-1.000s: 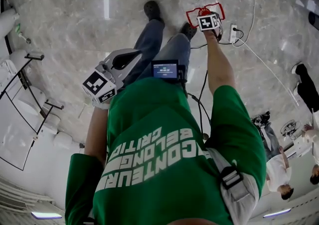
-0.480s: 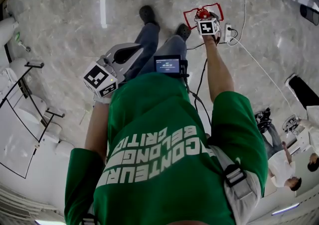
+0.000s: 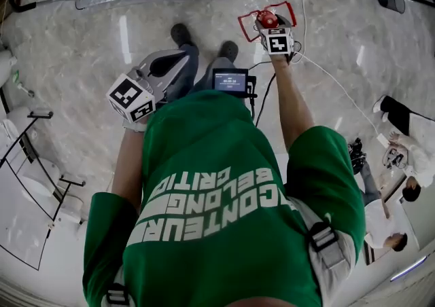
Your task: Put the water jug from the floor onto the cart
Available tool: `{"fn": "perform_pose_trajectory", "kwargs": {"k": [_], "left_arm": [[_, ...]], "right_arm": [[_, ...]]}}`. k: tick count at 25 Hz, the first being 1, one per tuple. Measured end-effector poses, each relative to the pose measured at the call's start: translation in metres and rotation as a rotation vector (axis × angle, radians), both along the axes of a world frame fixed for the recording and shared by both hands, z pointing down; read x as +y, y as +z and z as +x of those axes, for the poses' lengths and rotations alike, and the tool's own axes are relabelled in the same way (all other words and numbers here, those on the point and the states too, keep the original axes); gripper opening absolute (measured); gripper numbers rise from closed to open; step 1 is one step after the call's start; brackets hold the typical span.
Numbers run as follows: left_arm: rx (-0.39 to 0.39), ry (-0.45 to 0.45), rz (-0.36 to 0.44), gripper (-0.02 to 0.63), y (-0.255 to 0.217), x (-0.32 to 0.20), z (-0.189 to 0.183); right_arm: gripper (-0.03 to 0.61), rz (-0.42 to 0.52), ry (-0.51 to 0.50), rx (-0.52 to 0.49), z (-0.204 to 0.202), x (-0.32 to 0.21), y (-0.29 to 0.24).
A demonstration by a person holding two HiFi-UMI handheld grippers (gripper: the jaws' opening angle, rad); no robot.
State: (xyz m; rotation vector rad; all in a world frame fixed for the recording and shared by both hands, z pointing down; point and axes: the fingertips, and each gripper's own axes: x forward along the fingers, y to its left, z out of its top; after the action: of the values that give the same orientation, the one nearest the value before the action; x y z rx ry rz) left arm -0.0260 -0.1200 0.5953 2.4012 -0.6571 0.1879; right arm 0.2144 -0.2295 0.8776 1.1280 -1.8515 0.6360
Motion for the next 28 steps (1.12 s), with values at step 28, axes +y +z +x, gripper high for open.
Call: {"fn": "perform_pose_trajectory", "kwargs": {"k": [28], "left_arm": [[0.103,-0.044,0.234,0.008,-0.080,-0.091,0.013]], "right_arm": [[0.301,0.606,0.022,-0.255,-0.003,-0.111,-0.358]]}}
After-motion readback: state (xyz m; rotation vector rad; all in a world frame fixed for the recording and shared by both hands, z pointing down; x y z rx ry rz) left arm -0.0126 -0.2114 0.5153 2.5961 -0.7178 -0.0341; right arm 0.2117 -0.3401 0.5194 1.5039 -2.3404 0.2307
